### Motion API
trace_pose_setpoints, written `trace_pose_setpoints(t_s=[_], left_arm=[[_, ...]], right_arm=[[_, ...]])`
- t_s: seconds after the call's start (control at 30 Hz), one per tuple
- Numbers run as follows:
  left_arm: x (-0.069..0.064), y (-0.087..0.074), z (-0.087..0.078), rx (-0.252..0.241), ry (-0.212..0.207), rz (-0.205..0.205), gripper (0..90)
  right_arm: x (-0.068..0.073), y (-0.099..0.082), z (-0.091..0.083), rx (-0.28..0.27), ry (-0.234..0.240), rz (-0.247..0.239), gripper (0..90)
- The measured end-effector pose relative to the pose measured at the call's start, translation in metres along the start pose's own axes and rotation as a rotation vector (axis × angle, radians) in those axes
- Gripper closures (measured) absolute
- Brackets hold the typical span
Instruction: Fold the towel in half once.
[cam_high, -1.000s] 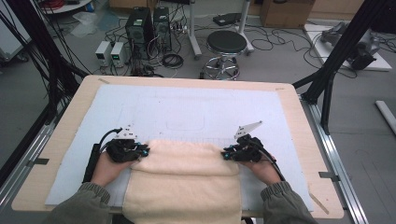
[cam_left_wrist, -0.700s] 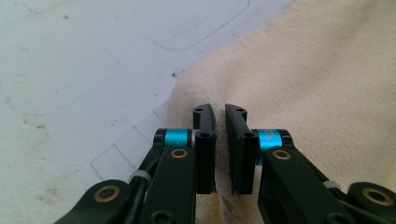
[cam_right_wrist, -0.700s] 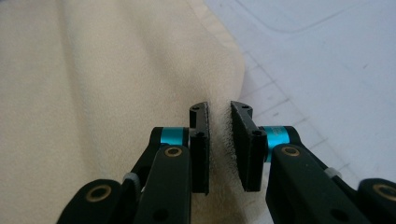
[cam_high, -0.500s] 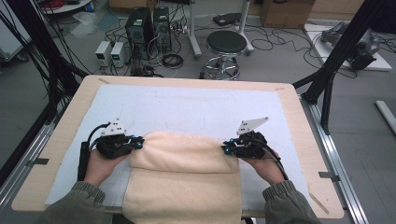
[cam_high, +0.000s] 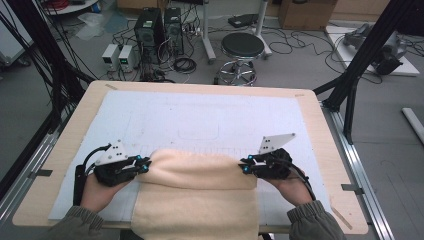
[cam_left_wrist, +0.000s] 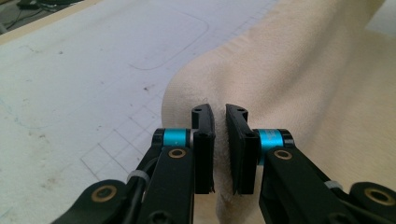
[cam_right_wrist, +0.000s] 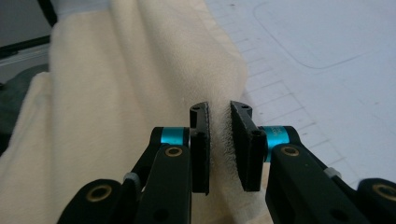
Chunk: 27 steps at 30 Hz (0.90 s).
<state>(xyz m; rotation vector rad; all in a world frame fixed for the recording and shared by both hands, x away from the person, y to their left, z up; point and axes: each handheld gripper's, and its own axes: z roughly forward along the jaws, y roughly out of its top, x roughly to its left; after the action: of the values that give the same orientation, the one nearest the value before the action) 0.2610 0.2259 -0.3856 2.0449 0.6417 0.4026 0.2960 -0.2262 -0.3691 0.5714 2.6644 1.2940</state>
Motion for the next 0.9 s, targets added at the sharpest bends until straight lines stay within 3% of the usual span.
trace_pose_setpoints(t_s=[0.17, 0.27, 0.33, 0.4, 0.57, 0.77, 0.9], left_arm=[[-0.029, -0.013, -0.023, 0.002, -0.064, 0.030, 79.6], [-0.047, -0.022, -0.036, 0.009, -0.108, 0.039, 72.1], [-0.053, -0.025, -0.044, 0.013, -0.109, 0.047, 69.1], [-0.050, -0.024, -0.047, 0.013, -0.092, 0.051, 66.6], [-0.031, -0.022, -0.031, 0.005, -0.057, 0.012, 63.4], [-0.005, -0.017, 0.002, 0.033, -0.006, -0.015, 58.9], [0.014, -0.014, 0.020, 0.066, 0.023, -0.044, 49.6]], right_arm=[[0.031, -0.012, -0.016, -0.036, 0.032, -0.029, 76.4], [0.049, -0.021, -0.026, -0.049, 0.059, -0.035, 71.3], [0.057, -0.026, -0.033, -0.062, 0.067, -0.038, 69.1], [0.058, -0.027, -0.036, -0.076, 0.063, -0.034, 67.7], [0.041, -0.026, -0.027, -0.036, 0.015, -0.016, 63.4], [0.005, -0.029, -0.004, 0.006, -0.056, 0.025, 57.5], [-0.012, -0.031, 0.009, 0.046, -0.086, 0.053, 51.8]])
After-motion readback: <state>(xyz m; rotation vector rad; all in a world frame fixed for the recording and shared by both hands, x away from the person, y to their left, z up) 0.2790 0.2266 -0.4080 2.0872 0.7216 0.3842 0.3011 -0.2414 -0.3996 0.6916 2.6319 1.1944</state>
